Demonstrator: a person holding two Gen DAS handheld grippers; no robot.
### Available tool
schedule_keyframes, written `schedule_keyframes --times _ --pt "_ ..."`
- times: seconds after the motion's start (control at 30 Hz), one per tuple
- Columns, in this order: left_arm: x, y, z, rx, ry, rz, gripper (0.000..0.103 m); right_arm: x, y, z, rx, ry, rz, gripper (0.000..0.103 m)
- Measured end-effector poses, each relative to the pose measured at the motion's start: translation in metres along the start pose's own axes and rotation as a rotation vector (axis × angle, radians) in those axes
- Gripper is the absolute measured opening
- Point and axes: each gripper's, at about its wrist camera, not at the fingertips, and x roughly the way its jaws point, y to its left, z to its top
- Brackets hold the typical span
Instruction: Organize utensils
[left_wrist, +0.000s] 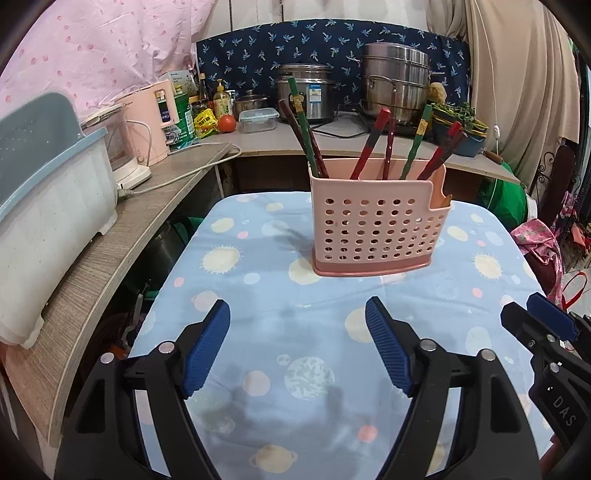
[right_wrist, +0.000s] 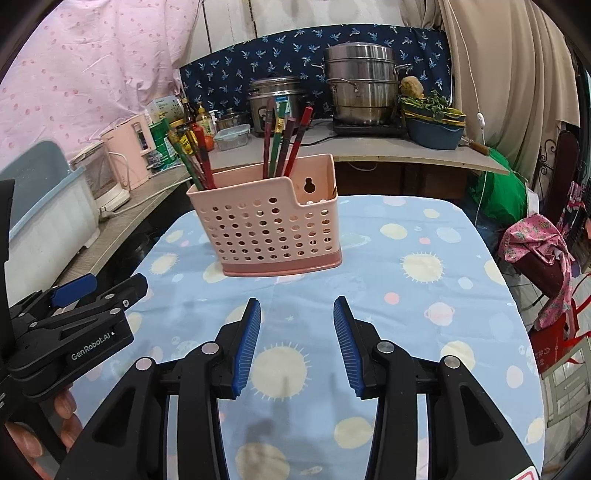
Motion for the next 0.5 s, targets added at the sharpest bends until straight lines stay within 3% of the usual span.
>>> schedule_keyframes --times 0.13,0.27,0.5 --pt "0.01 -0.002 0.006 -0.001 0.009 0.009 0.077 0.011 -0.003 0.006 0.007 0.006 -0.007 0.042" --pt "0.019 -0.004 0.011 -0.001 0.012 0.022 0.086 0.019 -0.005 0.011 0.01 0.006 -0.024 0.052" --pt "0.03 -0.007 0.02 -0.007 0.019 0.031 0.091 0.031 -0.01 0.019 0.011 0.012 -0.037 0.066"
